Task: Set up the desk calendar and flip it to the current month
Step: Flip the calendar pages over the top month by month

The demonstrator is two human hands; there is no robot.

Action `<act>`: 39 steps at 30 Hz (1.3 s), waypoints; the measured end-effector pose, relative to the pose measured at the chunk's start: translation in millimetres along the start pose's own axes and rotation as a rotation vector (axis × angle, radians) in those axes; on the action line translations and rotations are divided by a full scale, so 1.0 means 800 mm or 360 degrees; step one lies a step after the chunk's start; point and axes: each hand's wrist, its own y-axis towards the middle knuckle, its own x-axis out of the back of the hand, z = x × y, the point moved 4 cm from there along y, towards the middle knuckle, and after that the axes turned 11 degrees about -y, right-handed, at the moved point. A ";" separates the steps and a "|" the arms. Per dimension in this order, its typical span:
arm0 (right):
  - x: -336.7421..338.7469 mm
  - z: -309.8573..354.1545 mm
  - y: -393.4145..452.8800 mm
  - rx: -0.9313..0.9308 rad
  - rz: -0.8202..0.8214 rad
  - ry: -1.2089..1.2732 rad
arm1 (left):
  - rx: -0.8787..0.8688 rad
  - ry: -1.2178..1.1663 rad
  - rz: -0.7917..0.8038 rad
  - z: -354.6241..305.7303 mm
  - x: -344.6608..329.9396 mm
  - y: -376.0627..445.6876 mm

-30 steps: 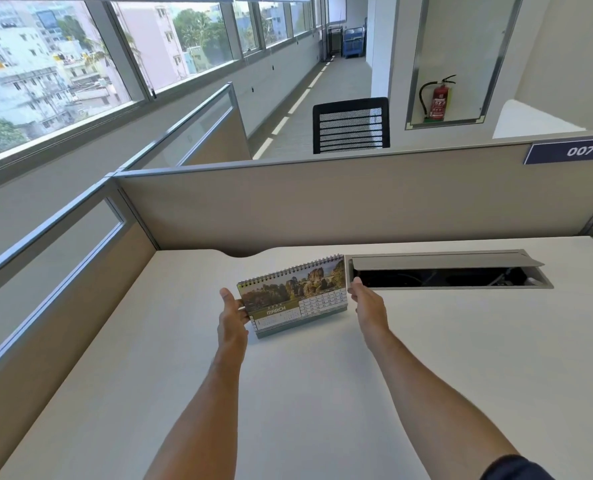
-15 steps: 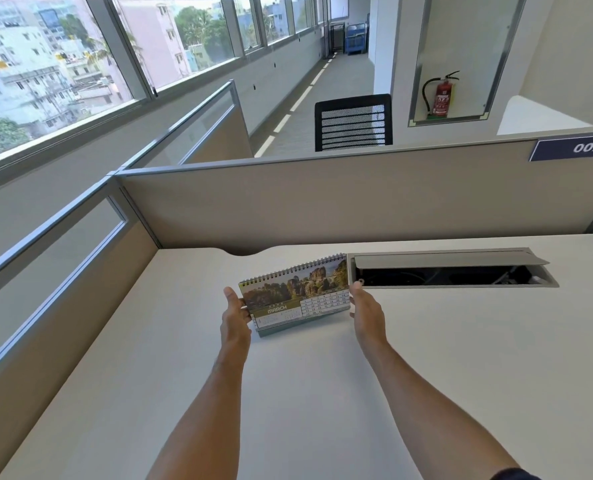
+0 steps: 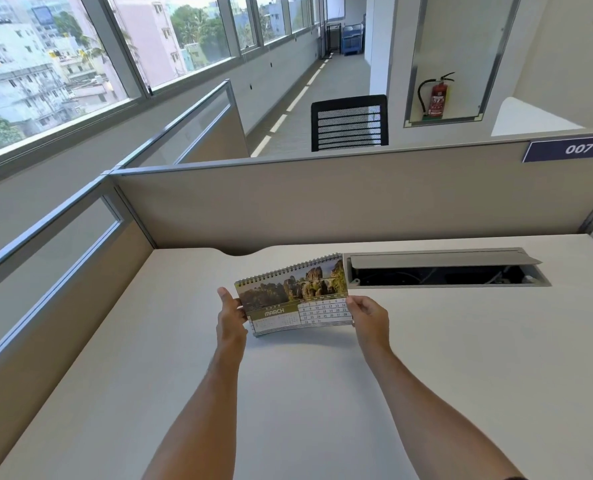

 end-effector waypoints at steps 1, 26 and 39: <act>0.002 0.000 0.001 -0.0025 0.0048 0.0034 | -0.0002 -0.0013 0.0012 0.000 0.000 0.001; 0.004 0.102 0.010 -0.0074 0.0757 0.1381 | 0.0030 -0.0111 0.0029 -0.002 0.001 -0.006; 0.013 0.086 0.035 -0.0040 0.0229 0.0794 | 0.0054 -0.0086 0.0014 0.006 0.000 0.009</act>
